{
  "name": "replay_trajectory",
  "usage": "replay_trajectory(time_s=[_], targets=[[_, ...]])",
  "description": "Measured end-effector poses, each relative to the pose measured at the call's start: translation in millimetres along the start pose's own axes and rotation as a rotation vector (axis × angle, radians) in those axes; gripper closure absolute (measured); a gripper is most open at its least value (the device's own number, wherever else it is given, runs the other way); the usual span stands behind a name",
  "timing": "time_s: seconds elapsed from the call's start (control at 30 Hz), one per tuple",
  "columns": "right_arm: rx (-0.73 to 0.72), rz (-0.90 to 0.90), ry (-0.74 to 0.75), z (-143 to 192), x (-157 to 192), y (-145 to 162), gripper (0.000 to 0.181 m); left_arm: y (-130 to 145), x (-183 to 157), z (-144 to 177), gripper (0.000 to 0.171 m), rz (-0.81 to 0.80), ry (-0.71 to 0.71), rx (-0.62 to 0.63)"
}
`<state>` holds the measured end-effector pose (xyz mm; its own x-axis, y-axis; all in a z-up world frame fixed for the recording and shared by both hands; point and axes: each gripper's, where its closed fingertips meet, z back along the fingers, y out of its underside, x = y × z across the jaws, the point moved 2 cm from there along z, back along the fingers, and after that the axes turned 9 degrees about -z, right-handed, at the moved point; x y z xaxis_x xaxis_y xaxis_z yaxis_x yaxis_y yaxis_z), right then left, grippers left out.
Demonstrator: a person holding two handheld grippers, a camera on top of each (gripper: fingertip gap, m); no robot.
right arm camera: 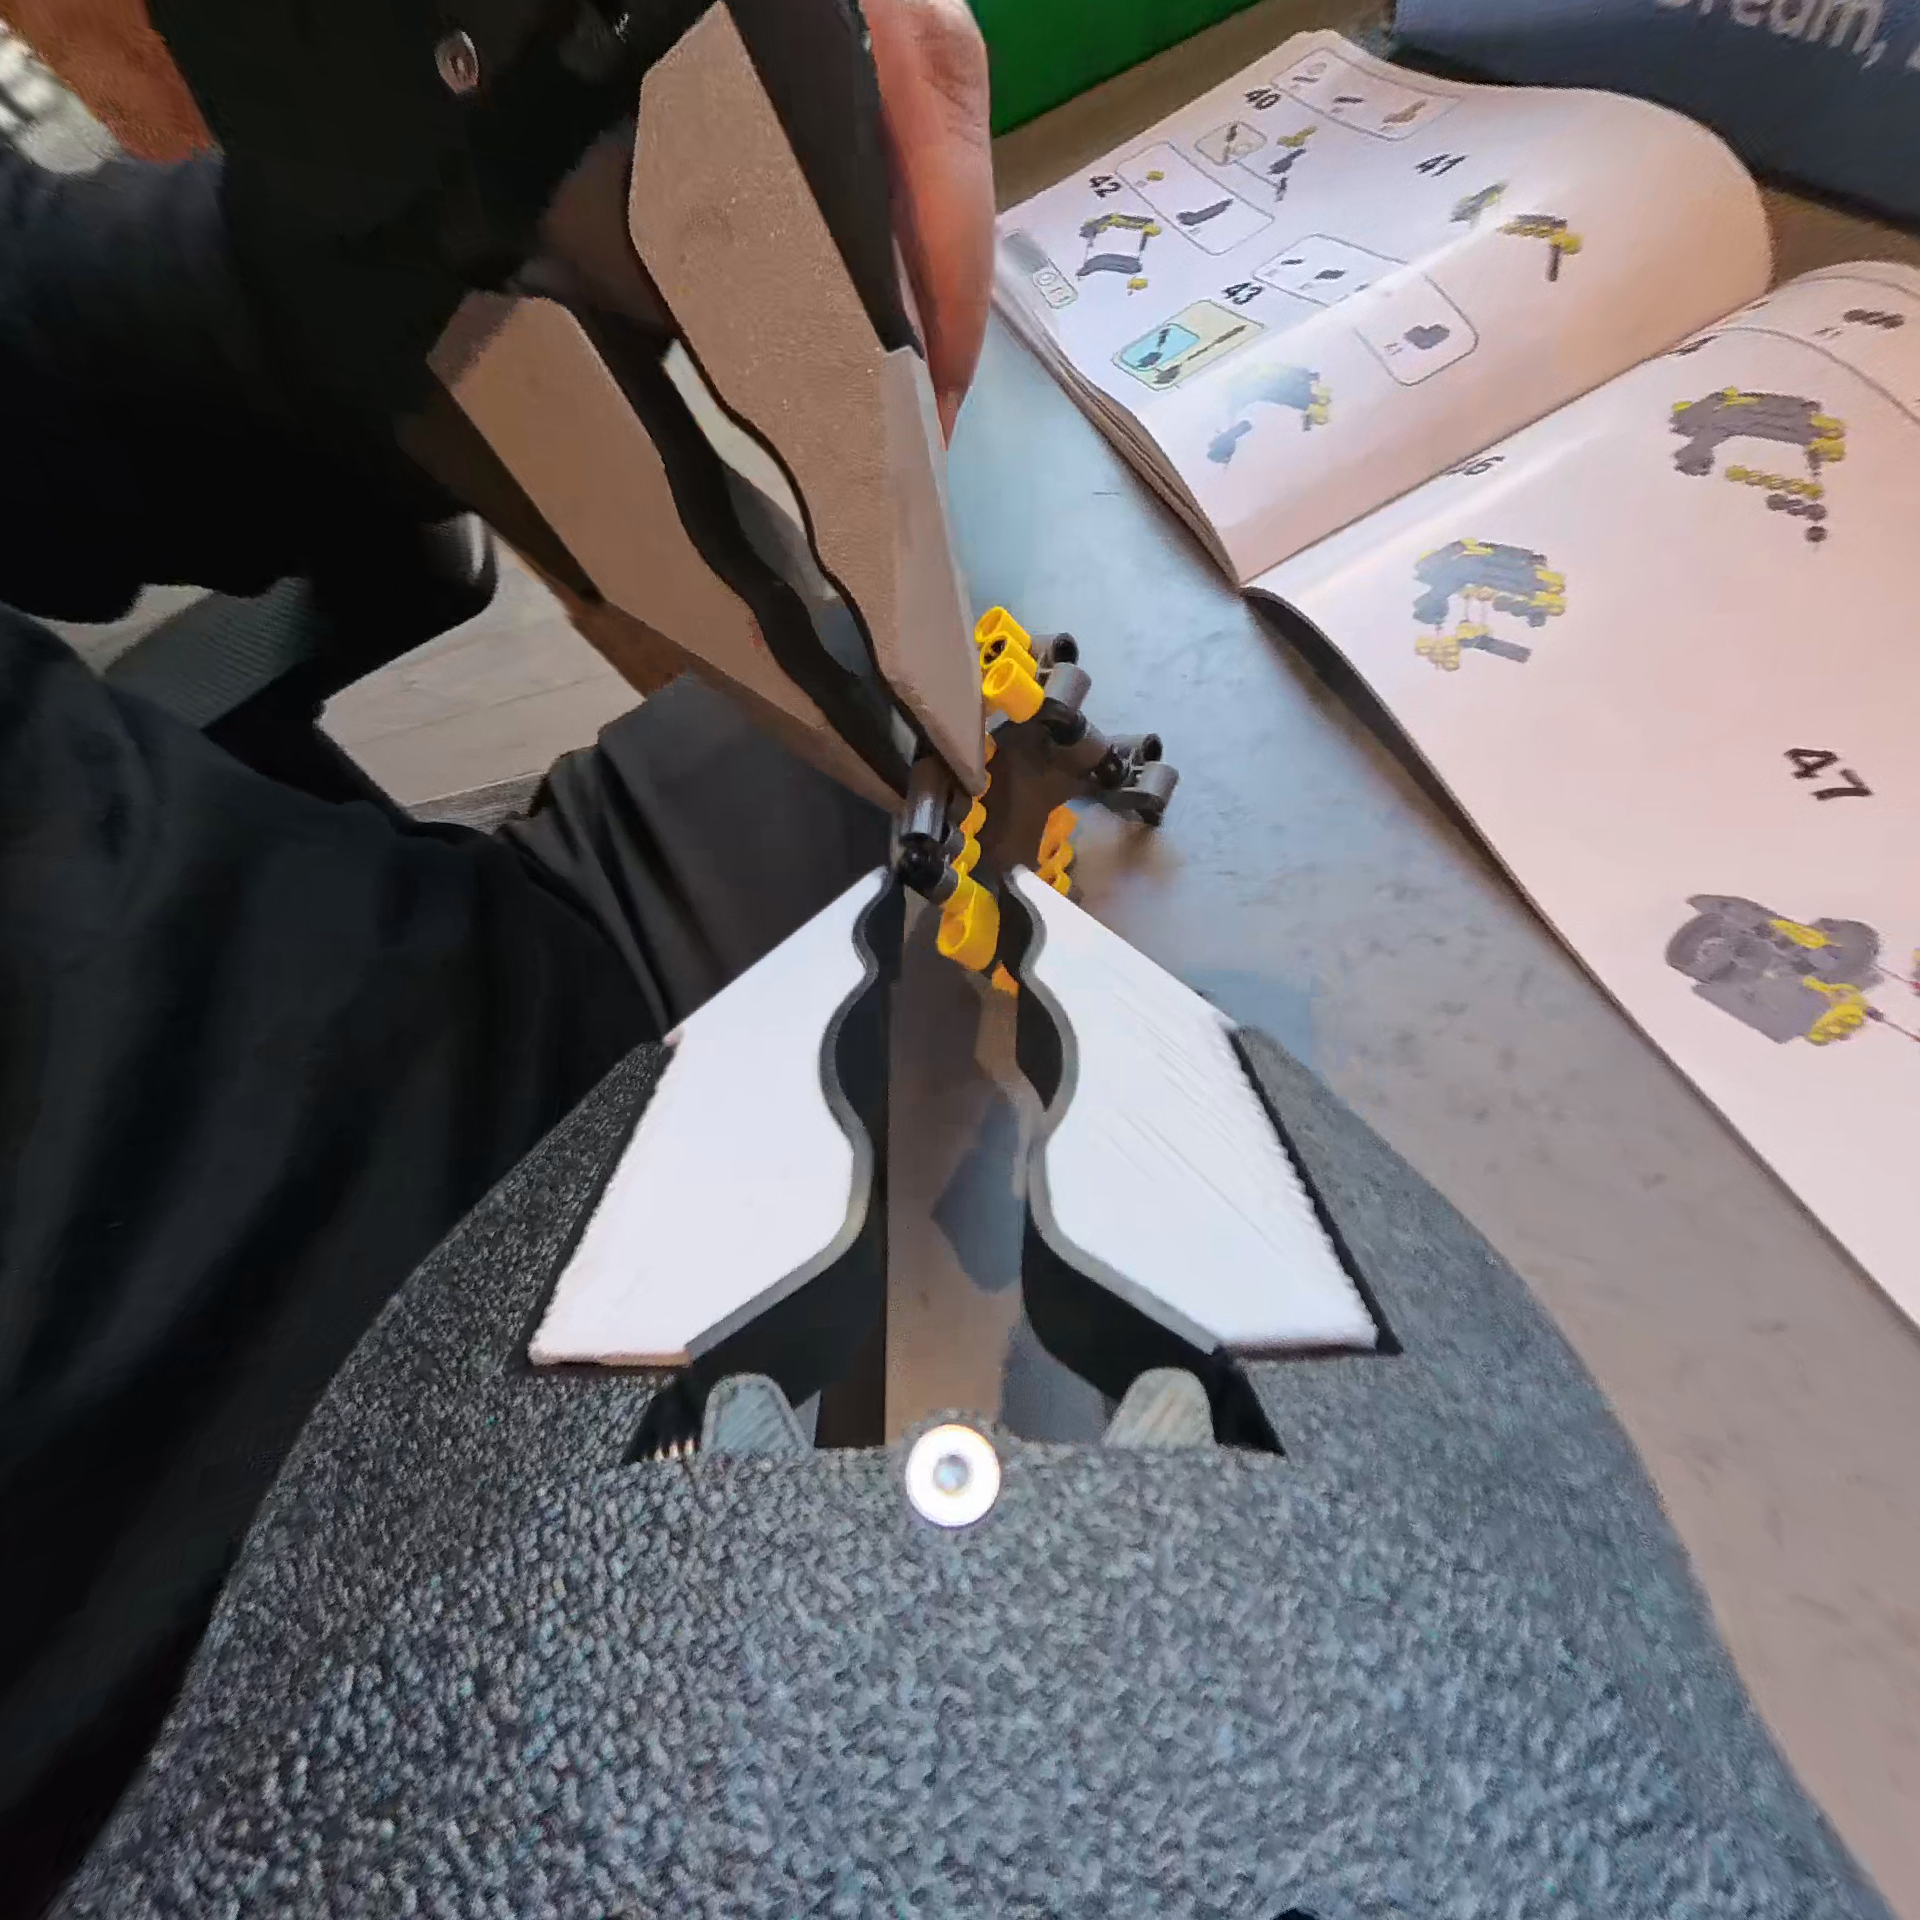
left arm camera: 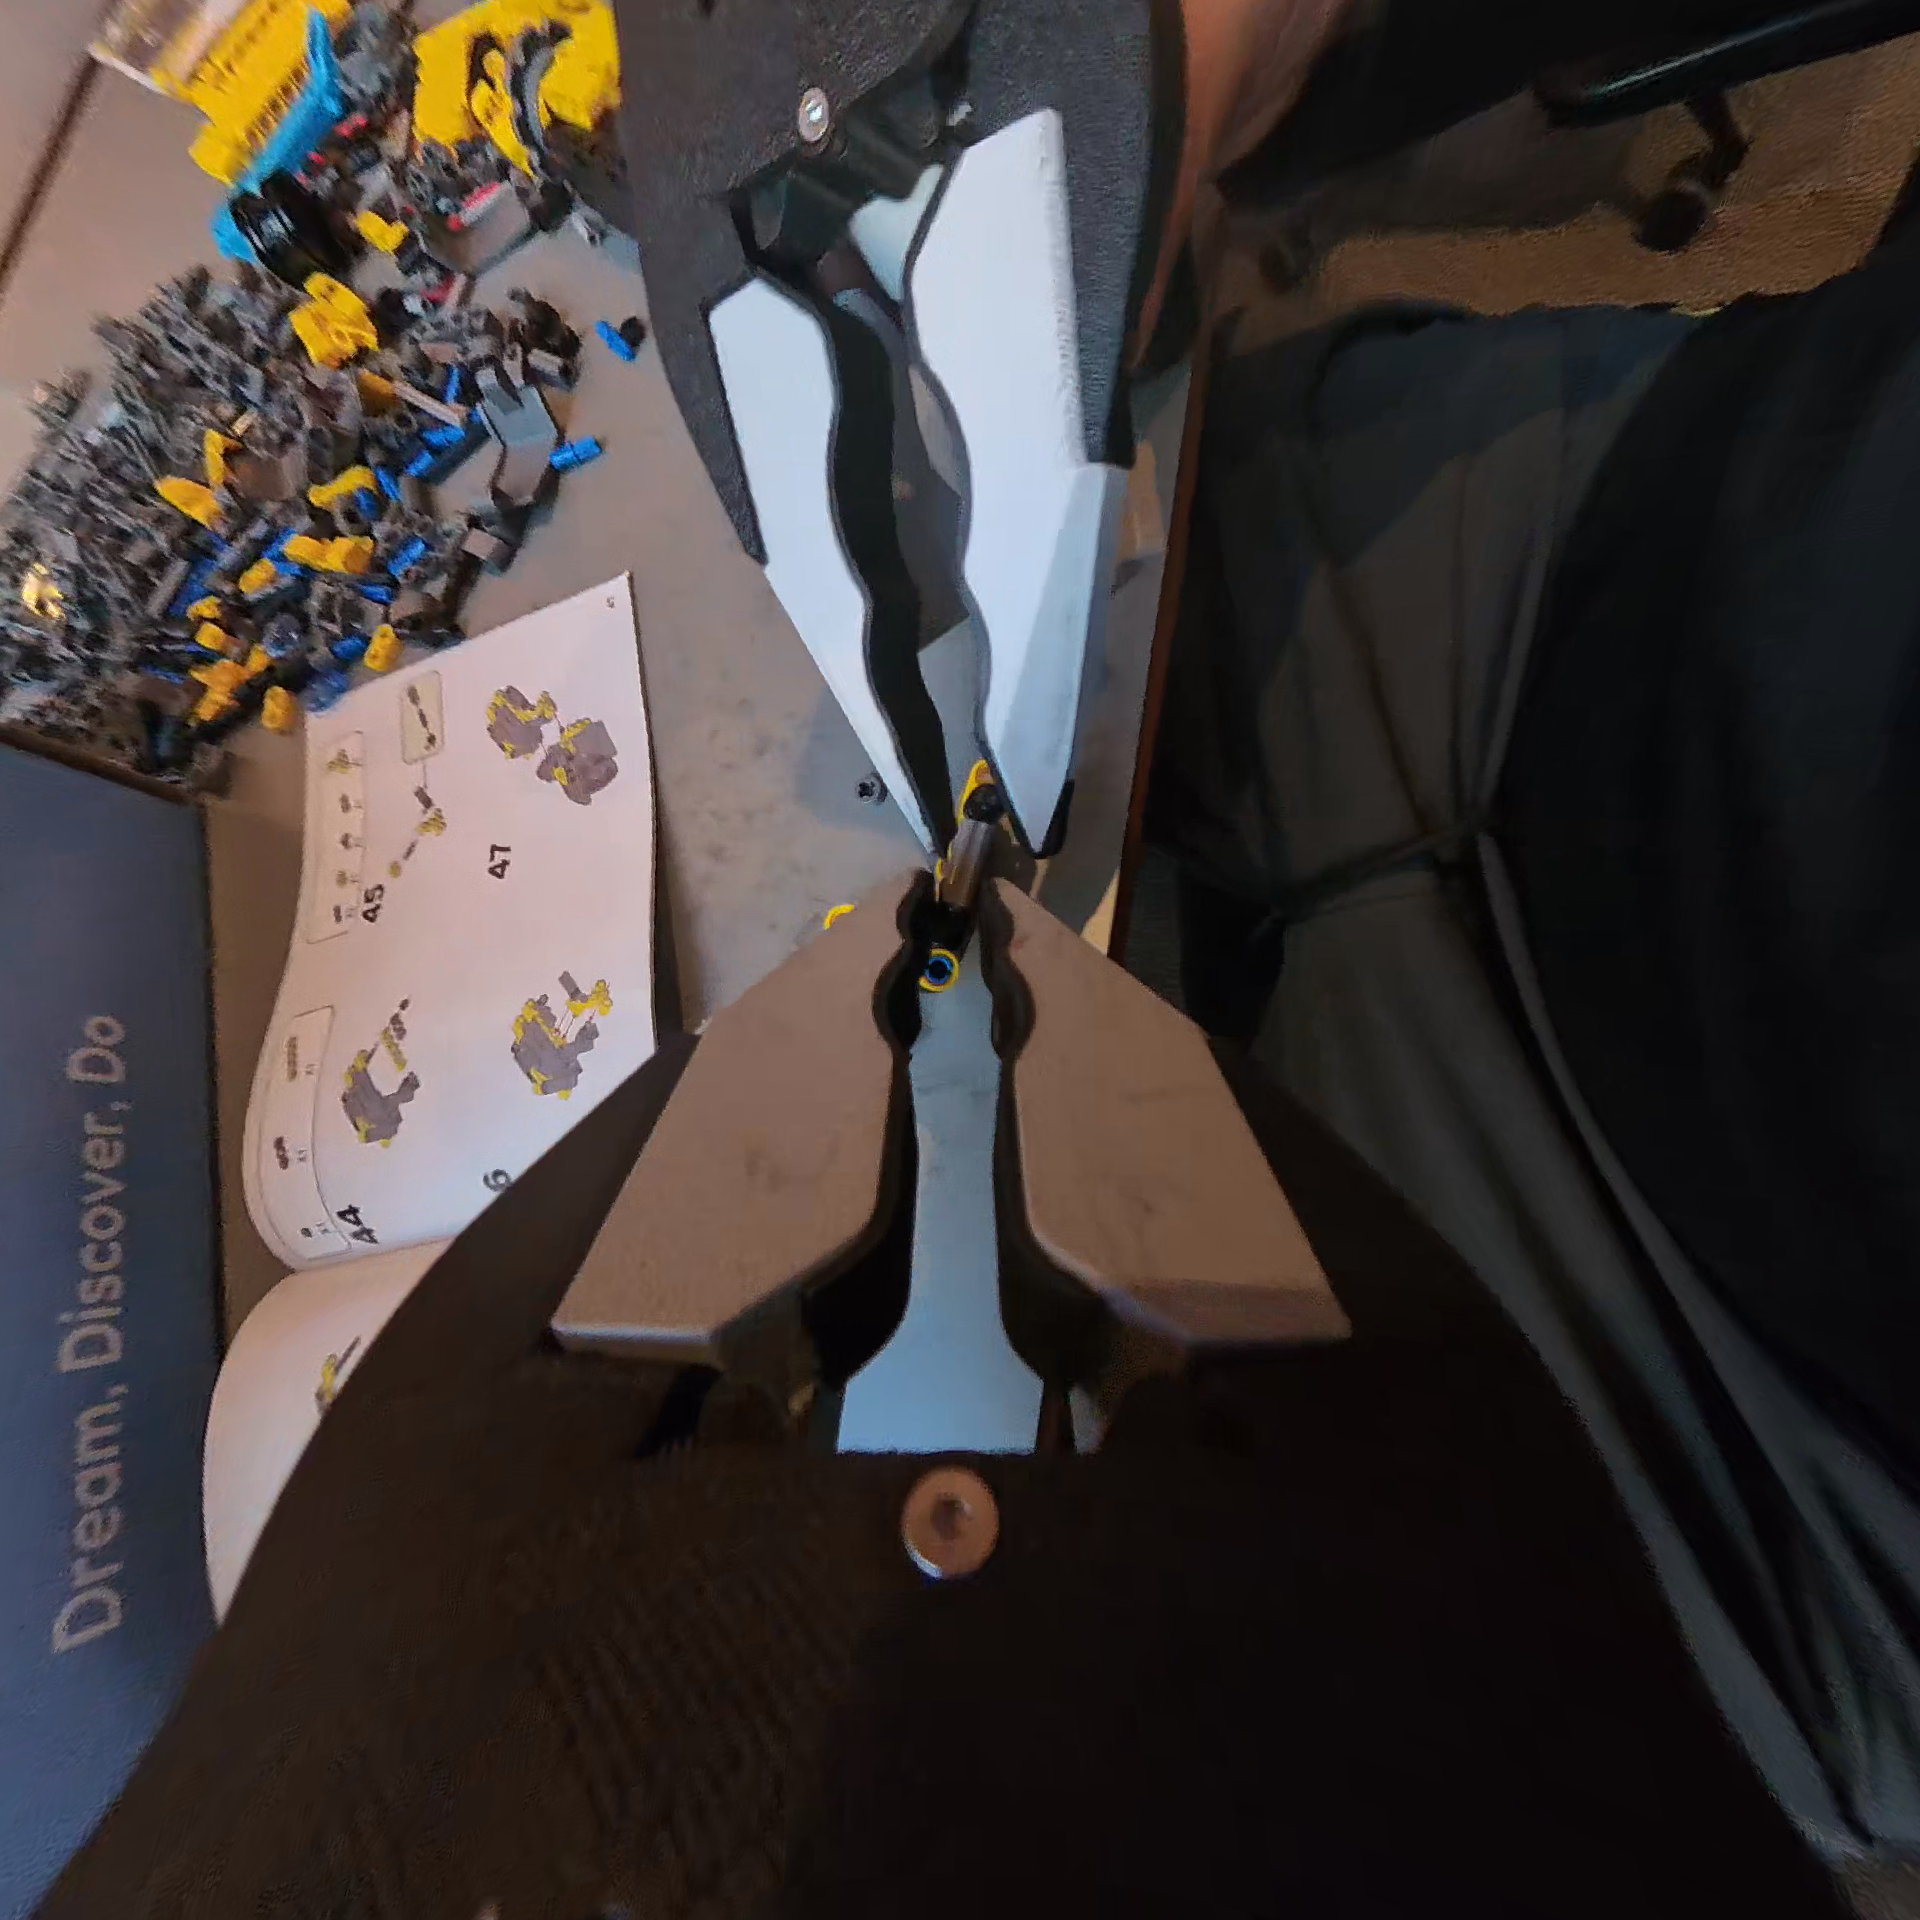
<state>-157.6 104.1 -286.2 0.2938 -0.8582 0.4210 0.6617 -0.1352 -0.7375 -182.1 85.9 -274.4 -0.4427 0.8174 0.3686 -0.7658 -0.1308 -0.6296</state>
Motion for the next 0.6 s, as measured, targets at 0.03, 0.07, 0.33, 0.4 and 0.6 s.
replay_trajectory(time_s=[0.03,0.07,0.33,0.4,0.6], targets=[[-0.005,0.018,0.032,1,-2,0,0.165,1,2,0,0.167,0.017,0.012,0.019],[-0.008,0.04,0.069,2,-5,-1,0.165,1,4,0,0.166,0.032,0.027,0.034],[0.011,0.146,0.228,10,-13,1,0.172,-2,16,-7,0.165,0.126,0.105,-0.001],[0.012,0.125,0.217,9,-13,3,0.171,-3,12,-10,0.164,0.106,0.104,0.001],[-0.032,0.016,0.121,10,-13,2,0.172,-5,12,-9,0.153,0.073,0.072,-0.019]])
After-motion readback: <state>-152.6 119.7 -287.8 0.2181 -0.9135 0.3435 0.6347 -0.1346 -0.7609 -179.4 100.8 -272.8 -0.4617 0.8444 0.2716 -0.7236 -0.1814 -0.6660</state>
